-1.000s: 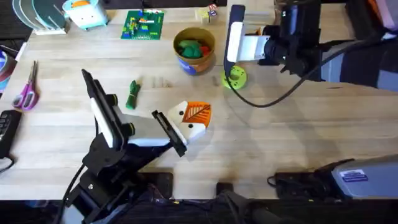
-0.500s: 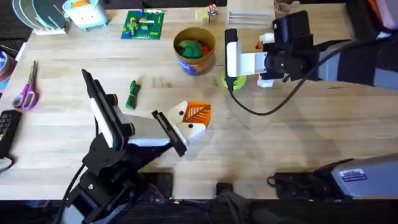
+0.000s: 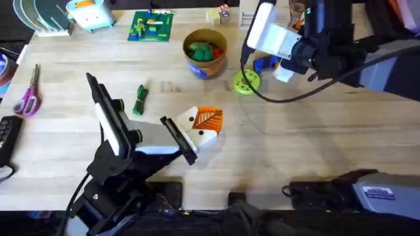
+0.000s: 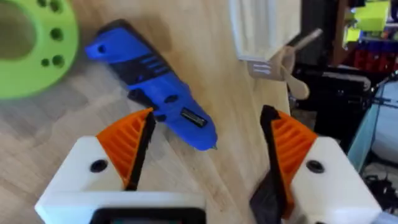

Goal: Pick up the gripper from the table and insert it into the empty holder that is missing its gripper. Then pick up a screw, insert it into the mounting hole, and use the screwdriver to tighten it. Finally, clean up the table by picking up the vegetable and placing it into the bucket.

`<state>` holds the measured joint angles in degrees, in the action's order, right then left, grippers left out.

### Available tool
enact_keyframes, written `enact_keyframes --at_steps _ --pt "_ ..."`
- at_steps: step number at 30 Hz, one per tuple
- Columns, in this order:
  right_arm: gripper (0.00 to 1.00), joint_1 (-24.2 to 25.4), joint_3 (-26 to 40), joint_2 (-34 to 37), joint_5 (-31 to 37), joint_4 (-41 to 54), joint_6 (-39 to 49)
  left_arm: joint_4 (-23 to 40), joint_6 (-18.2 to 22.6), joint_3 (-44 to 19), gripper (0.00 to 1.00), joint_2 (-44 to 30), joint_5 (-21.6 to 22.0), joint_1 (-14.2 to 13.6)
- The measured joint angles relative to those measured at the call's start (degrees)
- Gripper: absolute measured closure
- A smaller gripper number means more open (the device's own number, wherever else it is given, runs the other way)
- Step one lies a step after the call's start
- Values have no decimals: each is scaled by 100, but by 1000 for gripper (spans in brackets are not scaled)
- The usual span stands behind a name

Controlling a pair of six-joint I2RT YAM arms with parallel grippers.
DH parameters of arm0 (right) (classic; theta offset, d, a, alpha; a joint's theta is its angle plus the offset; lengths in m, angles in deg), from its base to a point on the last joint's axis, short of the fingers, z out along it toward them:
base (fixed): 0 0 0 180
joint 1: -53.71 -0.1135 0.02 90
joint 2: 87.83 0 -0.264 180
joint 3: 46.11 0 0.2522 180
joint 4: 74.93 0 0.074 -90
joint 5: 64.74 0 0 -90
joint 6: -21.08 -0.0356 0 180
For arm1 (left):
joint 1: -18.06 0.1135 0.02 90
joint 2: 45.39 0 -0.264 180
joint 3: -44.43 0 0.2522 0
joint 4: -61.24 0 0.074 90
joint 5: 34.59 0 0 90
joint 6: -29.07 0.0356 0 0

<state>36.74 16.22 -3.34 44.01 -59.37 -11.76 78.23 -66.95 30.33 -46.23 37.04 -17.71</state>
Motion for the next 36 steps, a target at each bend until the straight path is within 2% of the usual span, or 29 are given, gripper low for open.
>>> enact_keyframes --at_steps 2,3,6,8,9,16,21,23,27,30,33,36 --pt "10 0 0 -317 68 -2 -515 0 8 0 966 0 0 0" --pt "10 0 0 -484 95 0 -818 -2 27 0 846 0 3 0" --pt "10 0 0 -972 137 33 -1743 0 17 0 354 0 2 0" --pt "10 0 0 -1287 137 37 -2375 0 5 0 64 0 2 0" --pt "10 0 0 -1438 135 37 -2705 0 0 0 22 0 2 0" --pt "10 -16 0 -1799 -274 142 -4379 2 2 0 8 0 64 0" --pt "10 -56 0 -1799 -629 474 -4835 58 2 -26 8 0 392 0" --pt "10 -79 0 -1797 -686 573 -4934 366 1 -188 8 -1 640 0" --pt "10 -161 0 -1798 -761 609 -5031 1609 3 -1162 9 -103 1395 0" --pt "10 -242 0 -1799 -777 608 -5068 2666 2 -2287 9 -531 2074 0" --pt "10 -315 0 -1797 -793 610 -5086 3685 -26 -3370 9 -1201 2701 0" --pt "10 -376 0 -1797 -810 608 -5099 5089 -259 -4510 10 -2147 3321 6"
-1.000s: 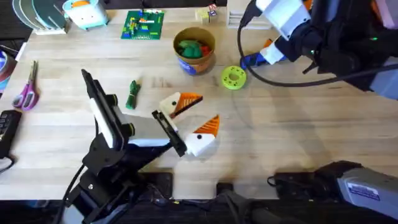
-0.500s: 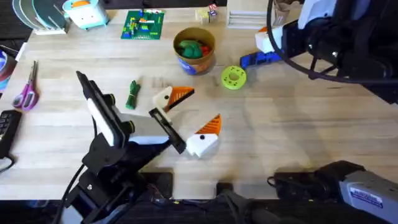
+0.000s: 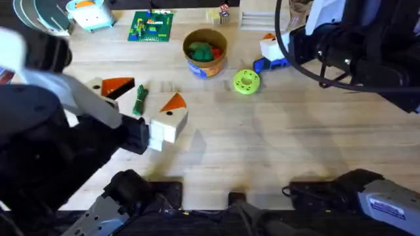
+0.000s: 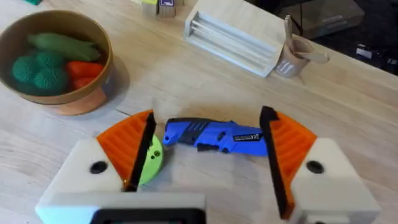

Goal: Pick up the gripper from the table and insert it into the empty holder that is missing its gripper. Then pick up a screw, insert it into the mounting hole, and use the screwdriver to tighten it. Finally, clean up the table by picking up the vegetable and placing it into the bucket.

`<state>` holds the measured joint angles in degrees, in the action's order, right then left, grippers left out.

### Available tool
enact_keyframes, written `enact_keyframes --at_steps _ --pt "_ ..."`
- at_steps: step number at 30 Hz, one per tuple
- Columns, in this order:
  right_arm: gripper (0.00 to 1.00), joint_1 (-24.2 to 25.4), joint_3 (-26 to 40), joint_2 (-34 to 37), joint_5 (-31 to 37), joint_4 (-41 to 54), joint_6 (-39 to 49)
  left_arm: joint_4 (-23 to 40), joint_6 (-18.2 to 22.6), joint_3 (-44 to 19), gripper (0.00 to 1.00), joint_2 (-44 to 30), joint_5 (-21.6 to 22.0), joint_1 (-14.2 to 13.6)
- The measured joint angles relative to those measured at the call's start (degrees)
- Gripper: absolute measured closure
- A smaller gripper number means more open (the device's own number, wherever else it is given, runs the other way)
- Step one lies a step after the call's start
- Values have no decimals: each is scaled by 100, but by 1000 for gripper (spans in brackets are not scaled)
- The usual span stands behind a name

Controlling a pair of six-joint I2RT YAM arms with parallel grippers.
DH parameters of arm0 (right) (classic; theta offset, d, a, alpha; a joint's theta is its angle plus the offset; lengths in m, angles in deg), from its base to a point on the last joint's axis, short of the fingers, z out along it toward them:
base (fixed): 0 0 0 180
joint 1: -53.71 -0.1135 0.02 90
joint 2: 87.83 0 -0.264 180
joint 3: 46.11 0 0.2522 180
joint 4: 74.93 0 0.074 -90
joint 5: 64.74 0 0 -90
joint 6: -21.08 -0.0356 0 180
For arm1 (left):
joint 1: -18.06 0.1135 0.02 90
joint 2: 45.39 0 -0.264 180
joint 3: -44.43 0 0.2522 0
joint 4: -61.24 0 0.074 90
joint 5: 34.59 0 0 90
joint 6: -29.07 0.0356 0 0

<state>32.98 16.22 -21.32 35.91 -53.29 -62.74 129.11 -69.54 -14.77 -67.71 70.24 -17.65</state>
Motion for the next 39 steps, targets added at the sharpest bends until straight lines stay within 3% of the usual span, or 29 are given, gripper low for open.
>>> enact_keyframes --at_steps 4,8,13,16,20,21,23,29,39 --pt "11 -65 0 1 1 2 -2 1162 -243 -1083 10 -1185 405 138" --pt "10 -85 0 -2 -2 2 -2 1214 -325 -1669 9 -2065 580 217" --pt "10 -85 0 1 -2 3 -2 1325 -447 -1752 9 -2585 657 309" --pt "10 -85 0 -2 0 52 -2 1394 -667 -1752 11 -2805 616 849" --pt "10 -85 0 0 -1 118 -2 1371 -783 -1752 10 -3299 405 2000" --pt "10 -85 0 1 1 120 -2 1090 -821 -1752 10 -3891 241 2684" --pt "10 -85 0 -2 1 131 -2 996 -794 -1752 8 -4308 168 2996" --pt "10 -85 0 0 1 173 -2 949 -379 -1752 9 -5451 -39 3499" --pt "10 -85 0 -1 1 175 -2 391 490 -1752 8 -6852 -472 3878"
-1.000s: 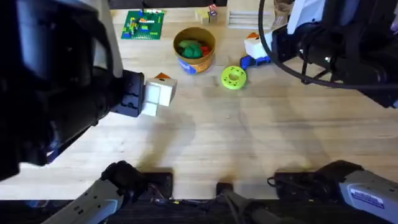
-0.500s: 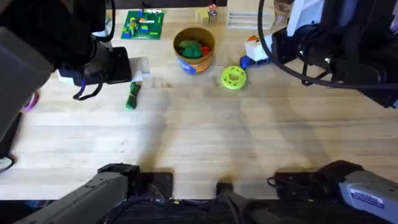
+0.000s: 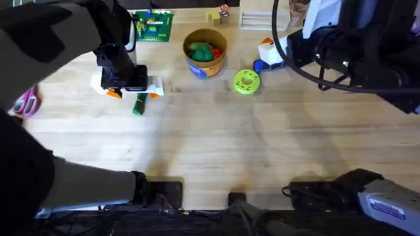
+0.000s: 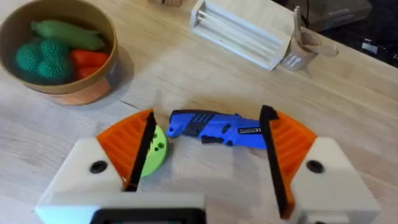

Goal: Pick up the gripper from the table and insert it into the empty holder that is missing its gripper. Then pick up a screw, insert it into the mounting hole, and use the screwdriver to tighten it. Finally, clean up the table by picking up the vegetable and placing it into the bucket.

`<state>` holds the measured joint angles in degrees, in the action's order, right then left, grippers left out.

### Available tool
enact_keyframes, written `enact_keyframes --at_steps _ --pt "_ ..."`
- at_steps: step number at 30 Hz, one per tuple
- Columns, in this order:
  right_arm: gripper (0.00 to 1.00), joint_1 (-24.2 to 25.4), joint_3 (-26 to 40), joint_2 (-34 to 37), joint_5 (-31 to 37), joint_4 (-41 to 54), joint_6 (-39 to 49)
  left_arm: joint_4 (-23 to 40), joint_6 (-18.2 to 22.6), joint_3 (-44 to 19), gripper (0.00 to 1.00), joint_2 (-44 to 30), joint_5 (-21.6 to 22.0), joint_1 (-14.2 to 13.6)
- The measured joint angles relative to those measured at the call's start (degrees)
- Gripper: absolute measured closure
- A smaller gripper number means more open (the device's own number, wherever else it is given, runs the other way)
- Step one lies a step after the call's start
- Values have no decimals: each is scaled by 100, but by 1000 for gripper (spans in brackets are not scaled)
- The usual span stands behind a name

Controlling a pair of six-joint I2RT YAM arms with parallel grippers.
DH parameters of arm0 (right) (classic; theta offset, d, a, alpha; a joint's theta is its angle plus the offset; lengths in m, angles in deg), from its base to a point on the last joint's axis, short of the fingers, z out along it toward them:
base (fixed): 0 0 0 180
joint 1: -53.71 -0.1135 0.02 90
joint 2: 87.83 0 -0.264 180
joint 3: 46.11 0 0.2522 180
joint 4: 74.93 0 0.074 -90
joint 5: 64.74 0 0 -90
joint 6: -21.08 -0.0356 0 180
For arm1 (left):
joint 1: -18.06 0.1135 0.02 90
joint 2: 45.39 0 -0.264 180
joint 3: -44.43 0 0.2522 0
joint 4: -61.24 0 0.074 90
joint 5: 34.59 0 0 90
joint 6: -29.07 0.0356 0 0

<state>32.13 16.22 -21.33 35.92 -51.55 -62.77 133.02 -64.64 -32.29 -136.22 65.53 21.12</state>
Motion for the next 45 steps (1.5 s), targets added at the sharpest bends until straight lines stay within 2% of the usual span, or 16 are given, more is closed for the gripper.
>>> enact_keyframes --at_steps 5,8,10,15,16,20,23,28,32,35,41,45 --pt "10 0 0 1 0 -2 0 -96 235 0 6 -520 -279 280" --pt "10 0 0 0 0 -2 1 -188 301 0 78 -766 -464 458" --pt "10 0 0 2 0 -2 0 -195 342 -11 266 -837 -735 561" --pt "10 0 0 2 0 -2 0 -236 470 -26 949 -856 -867 658" --pt "10 0 0 2 0 0 0 -238 499 -31 978 -858 -873 674" --pt "10 0 0 2 0 0 0 -121 596 -38 981 -847 -871 683" --pt "10 0 0 0 0 0 2 215 637 -127 981 -800 -880 666" --pt "11 0 0 1 0 -1 0 786 544 -800 981 -512 -881 417" --pt "10 0 0 2 0 -2 0 757 266 -1595 981 -298 -976 -50" --pt "10 0 0 0 0 -2 0 352 50 -1996 982 -228 -1231 -519" --pt "10 0 0 2 0 0 2 -784 5 -2065 982 -222 -1556 -1501" --pt "15 0 0 2 0 0 2 -1432 97 -2065 982 -225 -1668 -1882"
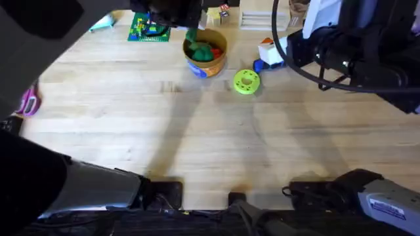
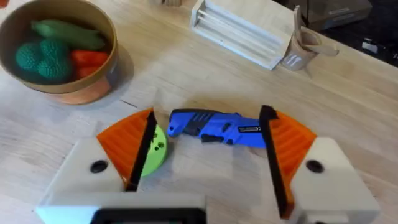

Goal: Pick up the gripper from the table and insert it into the empty holder that is missing its gripper. Then pick up a screw, insert it into the mounting hole, and use the screwdriver to tighten it. Finally, clean up the table by picking up the vegetable and placing it into the bucket.

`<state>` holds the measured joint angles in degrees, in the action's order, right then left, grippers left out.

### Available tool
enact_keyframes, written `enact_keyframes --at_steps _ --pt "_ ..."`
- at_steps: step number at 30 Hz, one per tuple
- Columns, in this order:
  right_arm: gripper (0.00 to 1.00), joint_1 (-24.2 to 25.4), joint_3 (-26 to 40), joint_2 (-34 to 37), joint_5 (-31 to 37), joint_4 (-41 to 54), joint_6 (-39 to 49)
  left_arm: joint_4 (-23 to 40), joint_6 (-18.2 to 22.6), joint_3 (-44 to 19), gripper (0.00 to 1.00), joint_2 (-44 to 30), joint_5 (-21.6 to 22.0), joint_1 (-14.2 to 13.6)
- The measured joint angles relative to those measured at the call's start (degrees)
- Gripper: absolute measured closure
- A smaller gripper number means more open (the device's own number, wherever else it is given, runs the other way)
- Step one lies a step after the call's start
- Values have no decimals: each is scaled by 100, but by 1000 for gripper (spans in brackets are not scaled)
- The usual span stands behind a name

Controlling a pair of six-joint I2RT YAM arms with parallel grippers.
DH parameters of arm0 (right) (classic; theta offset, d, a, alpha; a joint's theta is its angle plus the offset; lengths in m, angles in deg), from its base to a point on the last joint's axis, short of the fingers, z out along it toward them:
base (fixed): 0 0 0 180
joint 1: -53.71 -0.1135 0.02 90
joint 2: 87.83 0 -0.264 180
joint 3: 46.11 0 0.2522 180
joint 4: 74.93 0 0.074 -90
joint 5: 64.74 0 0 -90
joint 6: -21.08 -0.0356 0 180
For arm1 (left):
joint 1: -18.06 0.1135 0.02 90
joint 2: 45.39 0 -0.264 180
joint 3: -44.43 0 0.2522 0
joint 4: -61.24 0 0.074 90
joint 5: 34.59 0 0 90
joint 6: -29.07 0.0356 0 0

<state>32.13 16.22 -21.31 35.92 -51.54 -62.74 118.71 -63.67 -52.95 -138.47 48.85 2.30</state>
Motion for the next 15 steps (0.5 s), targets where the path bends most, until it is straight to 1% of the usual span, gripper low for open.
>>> enact_keyframes --at_steps 2,5,8,9,11,12,15 --pt "11 0 0 -1 0 -1 -1 -241 25 0 982 -17 -19 -60" --pt "10 0 0 -2 0 0 -1 -400 36 0 983 -72 -81 -67" --pt "10 0 0 -1 0 0 -1 -536 -146 0 983 -157 -240 -69" --pt "10 0 0 -1 0 0 -1 -540 -272 0 983 -183 -287 -75" --pt "10 0 0 0 0 0 -2 -549 -680 0 984 -246 -350 -96" --pt "10 0 0 -2 0 0 -2 -559 -938 0 984 -276 -379 -105" --pt "10 0 0 -2 0 0 -2 -606 -1886 0 984 -427 -437 -128"
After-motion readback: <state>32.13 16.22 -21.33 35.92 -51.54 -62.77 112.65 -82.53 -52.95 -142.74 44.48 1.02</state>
